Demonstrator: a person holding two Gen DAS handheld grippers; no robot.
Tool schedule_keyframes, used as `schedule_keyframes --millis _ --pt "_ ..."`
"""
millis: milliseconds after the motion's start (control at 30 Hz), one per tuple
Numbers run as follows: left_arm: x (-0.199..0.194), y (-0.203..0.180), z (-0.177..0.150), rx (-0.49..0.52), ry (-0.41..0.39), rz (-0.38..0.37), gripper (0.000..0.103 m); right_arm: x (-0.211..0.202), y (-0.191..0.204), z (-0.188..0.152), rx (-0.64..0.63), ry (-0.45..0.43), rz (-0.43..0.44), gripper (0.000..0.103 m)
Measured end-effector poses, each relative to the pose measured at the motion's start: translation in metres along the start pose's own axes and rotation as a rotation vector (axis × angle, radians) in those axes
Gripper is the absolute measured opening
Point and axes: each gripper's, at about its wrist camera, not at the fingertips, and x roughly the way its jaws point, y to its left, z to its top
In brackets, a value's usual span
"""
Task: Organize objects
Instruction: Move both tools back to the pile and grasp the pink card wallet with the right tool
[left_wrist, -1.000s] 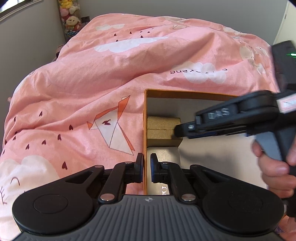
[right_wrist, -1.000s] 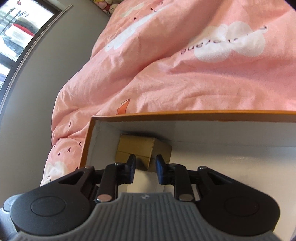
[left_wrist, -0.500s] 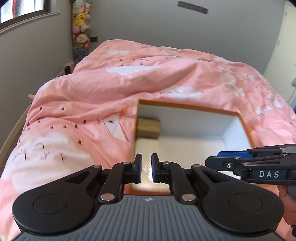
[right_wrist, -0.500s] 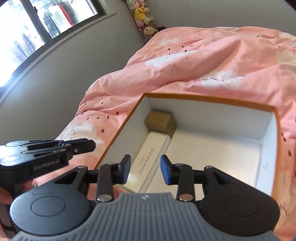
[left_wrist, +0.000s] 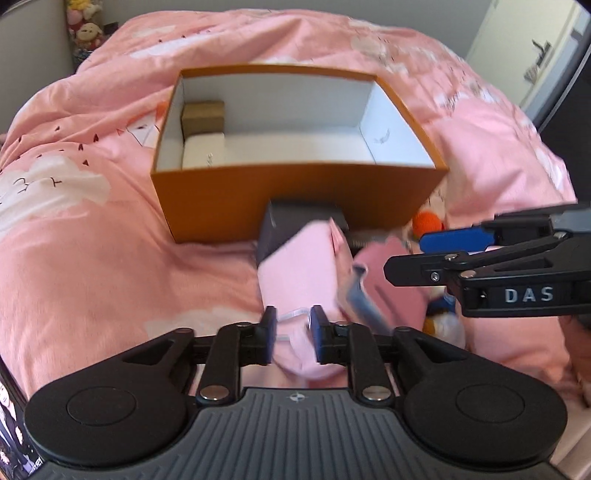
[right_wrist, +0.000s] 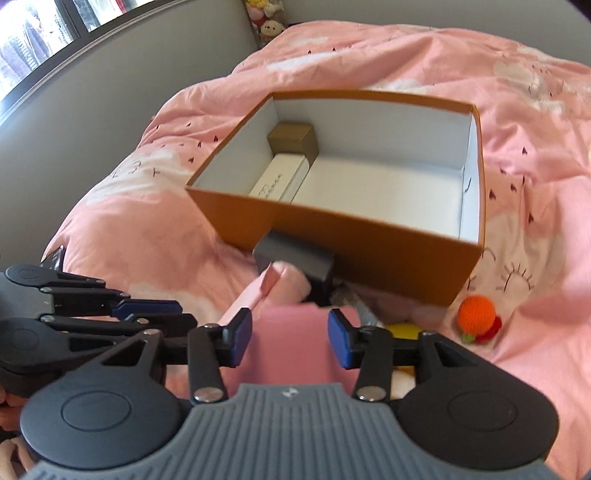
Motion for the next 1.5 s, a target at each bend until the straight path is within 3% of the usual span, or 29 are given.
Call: schedule_keyframes --millis 100,433,767,833,1167,1300,1500 --pt "0.0 -0.002 -0.005 -0.001 0.012 -0.017 0.027 -0.001 0.009 -0.009 -0.043 0.032 0.003 0.061" --pt "0.007 0.0 -0.016 0.002 0.044 -0.016 0.035 0.011 0.034 -0.021 -0.217 0.143 -0.027 0.068" --pt "0.007 0.004 -0.016 -0.012 0.042 -0.015 0.046 0.038 0.05 -0.033 -0.397 0.188 -0.161 0.071" --pt "0.007 0.005 -0.016 -0.014 0.042 -0.017 0.048 0.038 0.052 -0.034 -0.414 0.183 -0.173 0.068" --pt "0.0 0.001 -0.013 -0.002 -0.004 -0.028 0.05 0.007 0.051 -0.03 -0.395 0.07 -0.189 0.032" --pt "-0.003 0.001 -0.008 -0.012 -0.035 -0.045 0.054 -0.016 0.035 -0.017 -0.293 0.011 -0.153 0.024" --pt "0.005 -0.005 0.002 -0.015 -0.036 -0.062 0.062 -0.037 0.003 -0.004 -0.101 -0.026 -0.059 0.021"
